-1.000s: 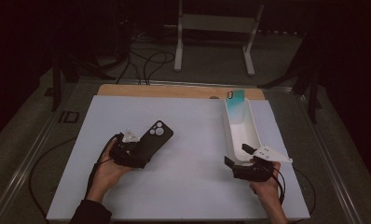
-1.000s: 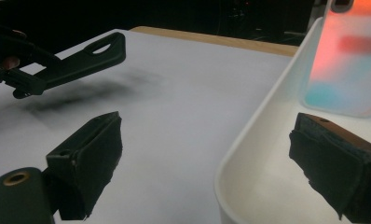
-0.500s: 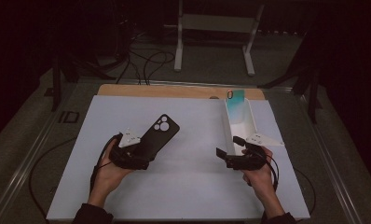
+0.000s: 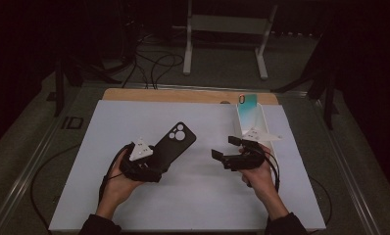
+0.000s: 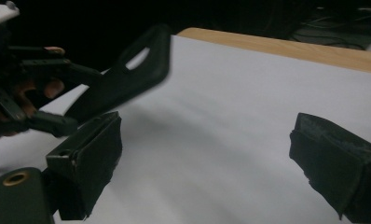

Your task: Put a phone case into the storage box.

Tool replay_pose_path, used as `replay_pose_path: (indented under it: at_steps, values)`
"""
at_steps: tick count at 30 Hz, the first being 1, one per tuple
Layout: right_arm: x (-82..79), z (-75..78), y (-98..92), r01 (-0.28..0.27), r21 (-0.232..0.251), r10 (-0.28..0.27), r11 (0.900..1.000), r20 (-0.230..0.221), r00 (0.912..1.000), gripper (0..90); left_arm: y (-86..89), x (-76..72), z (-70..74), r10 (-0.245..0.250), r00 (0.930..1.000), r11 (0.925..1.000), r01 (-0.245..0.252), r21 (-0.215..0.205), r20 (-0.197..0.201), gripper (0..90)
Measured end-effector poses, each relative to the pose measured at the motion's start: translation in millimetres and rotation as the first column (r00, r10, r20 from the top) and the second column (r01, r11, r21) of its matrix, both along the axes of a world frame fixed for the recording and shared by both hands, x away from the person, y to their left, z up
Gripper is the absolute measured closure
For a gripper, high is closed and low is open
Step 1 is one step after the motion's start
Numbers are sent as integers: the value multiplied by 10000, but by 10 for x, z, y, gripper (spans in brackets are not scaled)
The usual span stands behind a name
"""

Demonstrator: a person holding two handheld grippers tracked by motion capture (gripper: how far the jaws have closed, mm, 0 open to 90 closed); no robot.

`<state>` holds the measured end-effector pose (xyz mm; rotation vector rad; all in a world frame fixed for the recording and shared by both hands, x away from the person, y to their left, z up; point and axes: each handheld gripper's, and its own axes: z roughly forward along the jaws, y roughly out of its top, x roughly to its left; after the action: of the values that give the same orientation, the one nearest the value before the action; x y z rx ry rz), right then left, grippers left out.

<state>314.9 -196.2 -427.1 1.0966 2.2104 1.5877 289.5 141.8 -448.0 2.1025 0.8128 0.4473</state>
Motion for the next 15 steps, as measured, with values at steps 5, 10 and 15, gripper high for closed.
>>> replay_pose_path:
  at_steps: [5,10,15]
  values:
    - [57,24,158,-255,144,260,9996,-402,9989,92,-38,-25,11,-176,9998,9996,175,-226,-32,155]
    - [102,26,307,-532,576,576,9969,-778,9953,140,-85,-47,25,-320,9995,9990,320,-305,-7,154]
    - [116,12,434,-782,581,838,9952,-1007,9914,166,-127,-71,37,-455,9989,9984,457,-329,89,154]
